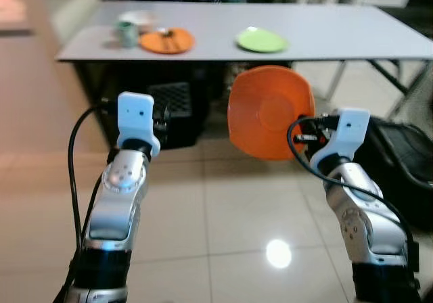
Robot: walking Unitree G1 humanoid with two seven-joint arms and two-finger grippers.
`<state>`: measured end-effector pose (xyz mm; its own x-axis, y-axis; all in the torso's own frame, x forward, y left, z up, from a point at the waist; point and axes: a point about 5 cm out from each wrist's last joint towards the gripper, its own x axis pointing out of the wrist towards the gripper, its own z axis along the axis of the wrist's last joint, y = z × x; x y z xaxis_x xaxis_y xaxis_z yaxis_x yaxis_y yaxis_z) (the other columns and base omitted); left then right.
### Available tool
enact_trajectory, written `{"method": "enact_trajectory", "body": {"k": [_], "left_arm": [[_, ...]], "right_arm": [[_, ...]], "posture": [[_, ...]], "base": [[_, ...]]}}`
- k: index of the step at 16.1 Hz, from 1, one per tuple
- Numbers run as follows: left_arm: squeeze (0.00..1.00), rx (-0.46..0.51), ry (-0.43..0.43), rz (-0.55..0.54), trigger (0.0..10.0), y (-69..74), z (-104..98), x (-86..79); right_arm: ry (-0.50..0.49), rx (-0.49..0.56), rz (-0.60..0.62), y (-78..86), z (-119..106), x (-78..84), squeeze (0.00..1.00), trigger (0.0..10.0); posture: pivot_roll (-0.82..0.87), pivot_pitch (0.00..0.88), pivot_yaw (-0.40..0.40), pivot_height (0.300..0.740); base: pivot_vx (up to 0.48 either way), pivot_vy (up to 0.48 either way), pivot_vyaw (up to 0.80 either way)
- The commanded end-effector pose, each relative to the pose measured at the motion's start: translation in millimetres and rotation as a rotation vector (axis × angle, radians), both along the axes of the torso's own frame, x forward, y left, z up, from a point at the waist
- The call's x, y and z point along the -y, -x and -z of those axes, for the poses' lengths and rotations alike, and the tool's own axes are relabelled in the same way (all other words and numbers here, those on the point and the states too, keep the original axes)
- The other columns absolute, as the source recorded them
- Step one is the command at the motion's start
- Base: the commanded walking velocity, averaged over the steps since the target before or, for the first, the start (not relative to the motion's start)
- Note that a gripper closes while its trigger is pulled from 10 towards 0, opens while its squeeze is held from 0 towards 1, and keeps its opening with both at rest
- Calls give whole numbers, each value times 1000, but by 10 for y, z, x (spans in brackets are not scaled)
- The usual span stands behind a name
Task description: Setting the table
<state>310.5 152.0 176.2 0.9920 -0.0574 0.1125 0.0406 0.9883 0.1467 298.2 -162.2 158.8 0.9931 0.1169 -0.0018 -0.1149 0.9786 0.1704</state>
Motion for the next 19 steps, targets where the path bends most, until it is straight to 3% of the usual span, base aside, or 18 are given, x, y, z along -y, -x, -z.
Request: {"method": "enact_trajectory", "body": {"k": [1,19], "left_arm": [[0,43,-9,30,10000,0,-91,58],[0,68,-19,66,10000,-32,-142,44]], "right_arm": [[-9,55,34,-13,-140,84,0,10000],[-37,66,85,-84,-193,142,0,10000]], "posture": [[-21,0,-27,740],[-17,0,-19,740]], "base": [[319,0,-594],[450,0,-78]]}}
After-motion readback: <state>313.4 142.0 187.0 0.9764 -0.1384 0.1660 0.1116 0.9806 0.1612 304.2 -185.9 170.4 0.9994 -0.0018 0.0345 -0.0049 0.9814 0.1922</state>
